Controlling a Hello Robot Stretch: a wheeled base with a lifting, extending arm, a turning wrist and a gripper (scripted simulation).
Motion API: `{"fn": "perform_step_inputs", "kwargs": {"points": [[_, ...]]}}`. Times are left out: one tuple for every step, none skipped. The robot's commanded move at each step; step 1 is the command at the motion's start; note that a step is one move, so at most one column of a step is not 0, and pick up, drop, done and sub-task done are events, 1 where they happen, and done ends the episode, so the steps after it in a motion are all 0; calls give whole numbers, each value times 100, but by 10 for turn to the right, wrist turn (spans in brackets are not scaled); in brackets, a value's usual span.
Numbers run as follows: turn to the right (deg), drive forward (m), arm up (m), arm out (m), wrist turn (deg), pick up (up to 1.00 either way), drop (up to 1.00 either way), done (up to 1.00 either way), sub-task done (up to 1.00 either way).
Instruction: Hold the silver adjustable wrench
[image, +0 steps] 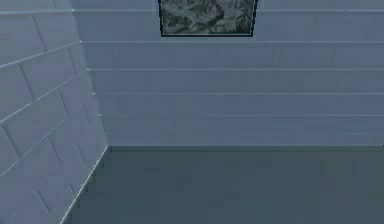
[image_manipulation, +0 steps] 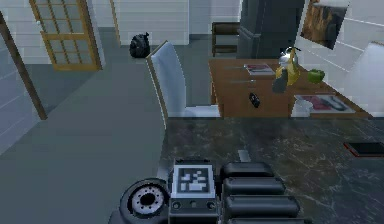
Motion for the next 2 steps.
{"fn": "perform_step_inputs", "kwargs": {"points": [[0, 0, 0, 0, 450, 0, 0, 0, 0], [0, 0, 0, 0, 450, 0, 0, 0, 0]]}}
